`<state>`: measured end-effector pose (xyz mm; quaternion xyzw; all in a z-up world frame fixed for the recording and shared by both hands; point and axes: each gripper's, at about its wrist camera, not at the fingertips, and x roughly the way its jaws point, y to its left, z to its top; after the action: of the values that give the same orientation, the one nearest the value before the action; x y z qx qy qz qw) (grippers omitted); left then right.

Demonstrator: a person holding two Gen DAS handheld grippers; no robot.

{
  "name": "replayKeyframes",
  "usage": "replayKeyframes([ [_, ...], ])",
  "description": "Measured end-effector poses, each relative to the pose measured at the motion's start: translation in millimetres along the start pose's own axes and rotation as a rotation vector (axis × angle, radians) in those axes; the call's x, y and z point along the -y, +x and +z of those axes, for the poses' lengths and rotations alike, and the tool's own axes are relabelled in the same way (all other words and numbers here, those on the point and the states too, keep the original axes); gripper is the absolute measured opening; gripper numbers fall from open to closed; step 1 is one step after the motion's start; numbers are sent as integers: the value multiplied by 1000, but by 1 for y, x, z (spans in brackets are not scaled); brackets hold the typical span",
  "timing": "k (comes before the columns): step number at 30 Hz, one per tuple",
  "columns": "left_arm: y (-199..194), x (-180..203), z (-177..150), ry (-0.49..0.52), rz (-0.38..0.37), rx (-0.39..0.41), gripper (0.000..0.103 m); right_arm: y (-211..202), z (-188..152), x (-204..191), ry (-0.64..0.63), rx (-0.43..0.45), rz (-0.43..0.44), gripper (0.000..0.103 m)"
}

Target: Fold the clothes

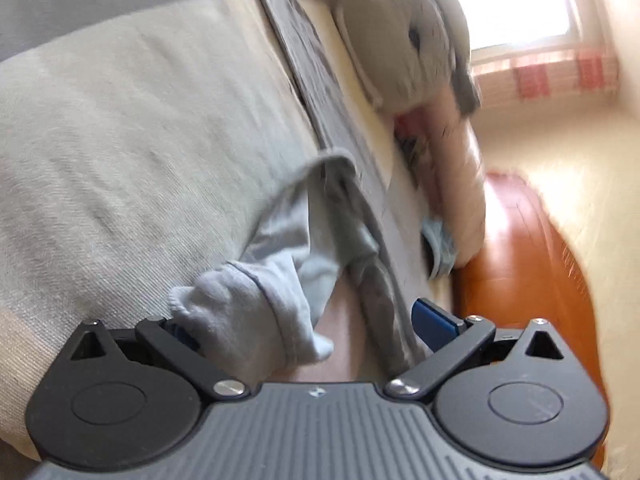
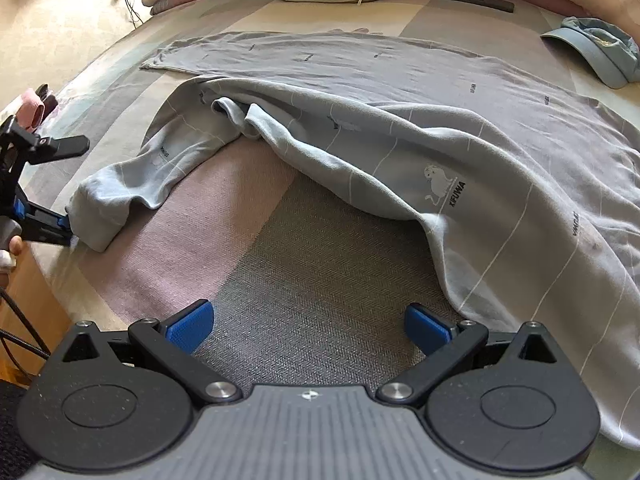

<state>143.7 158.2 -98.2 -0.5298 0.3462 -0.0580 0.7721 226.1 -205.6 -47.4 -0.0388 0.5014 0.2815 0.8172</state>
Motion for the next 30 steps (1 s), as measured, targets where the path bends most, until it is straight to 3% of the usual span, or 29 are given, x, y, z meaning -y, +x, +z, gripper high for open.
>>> replayKeyframes([
  [4, -2, 0, -7, -32, 19, 23, 86, 1, 1, 2, -3, -1, 6, 103],
  [8, 2, -2, -16, -35, -28, 30, 84, 0, 0, 4, -9, 2, 20, 103],
  [11, -5, -9, -21, -46, -43, 118, 80, 0, -1, 5, -18, 4, 28, 103],
  [12, -6, -11, -22, -51, -33, 141, 75, -1, -2, 6, -21, 4, 29, 103],
  [14, -6, -16, -26, -73, 28, 161, 40, -1, -3, 7, -24, 5, 33, 103],
  [16, -7, -16, -26, -135, 38, 151, 41, -1, -3, 8, -28, 4, 37, 103],
  [20, 8, -6, -33, -20, 58, 135, 41, -1, -2, 11, -30, 2, 42, 103],
  [24, 8, -10, -36, -44, 52, 179, 35, -1, -3, 11, -32, 4, 42, 103],
  [27, 12, -3, -35, 8, 98, 168, 33, -1, -3, 11, -33, 4, 43, 103],
  [30, 10, -7, -33, -23, 125, 177, 15, 0, -3, 11, -30, 4, 40, 103],
])
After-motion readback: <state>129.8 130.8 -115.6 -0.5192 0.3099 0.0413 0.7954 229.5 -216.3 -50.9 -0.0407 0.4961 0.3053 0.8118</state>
